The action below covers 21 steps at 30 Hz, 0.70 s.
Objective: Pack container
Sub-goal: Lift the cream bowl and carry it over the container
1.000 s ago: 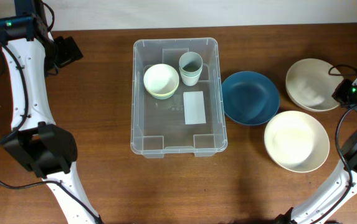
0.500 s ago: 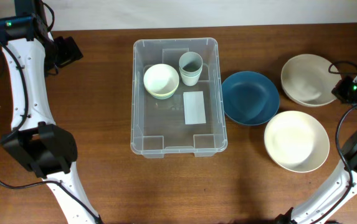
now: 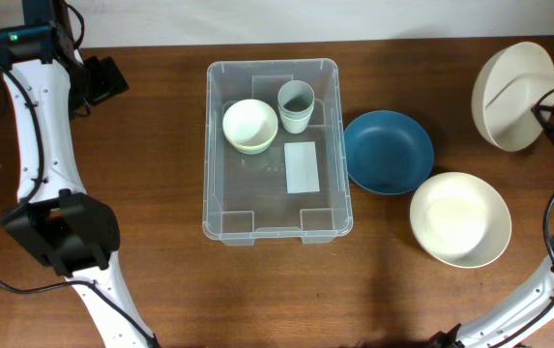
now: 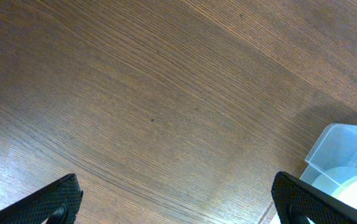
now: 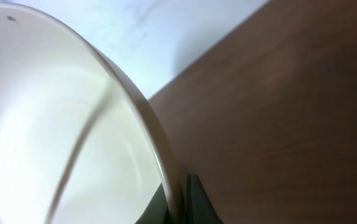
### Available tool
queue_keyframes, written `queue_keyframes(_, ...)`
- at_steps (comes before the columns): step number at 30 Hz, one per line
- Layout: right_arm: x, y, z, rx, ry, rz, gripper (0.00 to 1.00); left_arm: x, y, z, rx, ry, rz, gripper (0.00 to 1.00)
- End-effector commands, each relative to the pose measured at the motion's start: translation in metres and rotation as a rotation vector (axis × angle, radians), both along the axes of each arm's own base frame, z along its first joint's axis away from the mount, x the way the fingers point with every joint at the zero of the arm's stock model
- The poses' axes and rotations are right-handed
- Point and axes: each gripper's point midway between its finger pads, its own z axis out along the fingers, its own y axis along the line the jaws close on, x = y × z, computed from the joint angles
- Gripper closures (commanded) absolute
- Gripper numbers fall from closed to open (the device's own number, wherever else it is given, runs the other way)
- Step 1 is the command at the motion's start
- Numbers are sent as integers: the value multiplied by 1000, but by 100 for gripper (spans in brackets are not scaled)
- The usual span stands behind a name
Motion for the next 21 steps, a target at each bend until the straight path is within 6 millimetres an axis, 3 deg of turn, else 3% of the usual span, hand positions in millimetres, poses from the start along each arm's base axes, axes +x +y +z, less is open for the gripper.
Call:
queue_keyframes(1,-1,31,74,1,-167,130,96,1,4,4,18,-10,-1,0)
queue_keyframes(6,7,85,132,-87,-256,228,96,1,4,4,18,-10,-1,1)
queue_keyframes(10,11,146,173,-152,-304,312,96,1,4,4,18,-10,-1,1)
queue_keyframes(13,11,201,193,-205,-293,360,96,1,4,4,18,-10,-1,1)
queue_keyframes(17,8,269,188,-318,-214,407,96,1,4,4,18,-10,-1,1)
queue_keyframes(21,0,328,146,-534,-28,432,96,1,4,4,18,-10,-1,1)
